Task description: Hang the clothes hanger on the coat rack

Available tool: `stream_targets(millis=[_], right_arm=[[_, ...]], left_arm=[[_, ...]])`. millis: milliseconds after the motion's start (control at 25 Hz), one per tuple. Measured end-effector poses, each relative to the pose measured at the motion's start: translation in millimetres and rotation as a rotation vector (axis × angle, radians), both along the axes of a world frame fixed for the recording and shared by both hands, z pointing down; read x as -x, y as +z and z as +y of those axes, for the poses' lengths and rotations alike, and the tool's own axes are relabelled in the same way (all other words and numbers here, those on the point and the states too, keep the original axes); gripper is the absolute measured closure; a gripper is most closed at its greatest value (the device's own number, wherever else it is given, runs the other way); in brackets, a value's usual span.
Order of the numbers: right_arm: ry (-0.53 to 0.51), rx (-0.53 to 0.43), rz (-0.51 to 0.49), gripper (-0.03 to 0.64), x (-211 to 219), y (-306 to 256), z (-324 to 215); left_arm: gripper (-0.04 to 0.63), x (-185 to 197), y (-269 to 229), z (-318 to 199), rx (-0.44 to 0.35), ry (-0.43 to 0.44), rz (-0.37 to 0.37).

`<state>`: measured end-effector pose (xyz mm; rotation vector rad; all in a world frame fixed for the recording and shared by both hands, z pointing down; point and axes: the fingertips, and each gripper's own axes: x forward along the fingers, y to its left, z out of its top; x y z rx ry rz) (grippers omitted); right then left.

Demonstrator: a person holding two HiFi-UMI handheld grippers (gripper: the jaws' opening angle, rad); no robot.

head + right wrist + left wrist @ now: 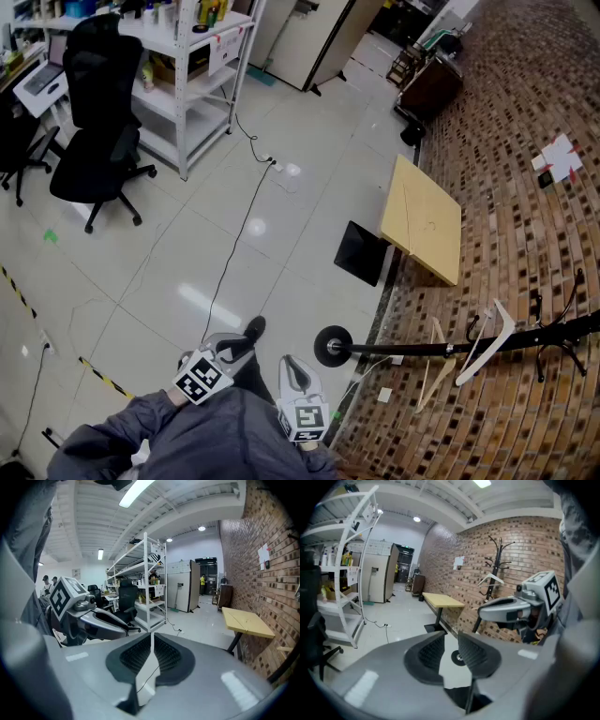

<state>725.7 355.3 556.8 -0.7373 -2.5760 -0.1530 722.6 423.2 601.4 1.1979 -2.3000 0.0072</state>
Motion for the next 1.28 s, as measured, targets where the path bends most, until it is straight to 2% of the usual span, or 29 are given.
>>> stream_targets(millis=[440, 600, 720, 1000, 1280], right_arm=[[0.013, 0.029, -0.025, 0.597, 176.3, -17.1, -97.0], [0.033, 0.029, -0.039, 0.597, 233.7, -15.1, -128.7], [0.058, 0.032, -0.029, 0.598, 262.5, -12.1, -143.6], [0.065, 0.021, -0.003, 0.597, 332.0, 0.8, -151.1], [0.05, -0.021, -0.011, 0.597, 452.7, 1.7, -132.4]], left_arm=[[0.514, 178.5, -29.3, -81.8, 0.042, -0.003, -0.033], [0.514, 233.4, -34.2, -107.4, 0.051, -0.001, -0.044], [0.514, 260.8, -35.1, -116.8, 0.043, -0.003, -0.03], [0.514, 331.8, -24.4, -124.9, 0.032, 0.001, -0.01], [0.514, 459.9, -14.1, -115.0, -0.004, -0.002, -0.016]])
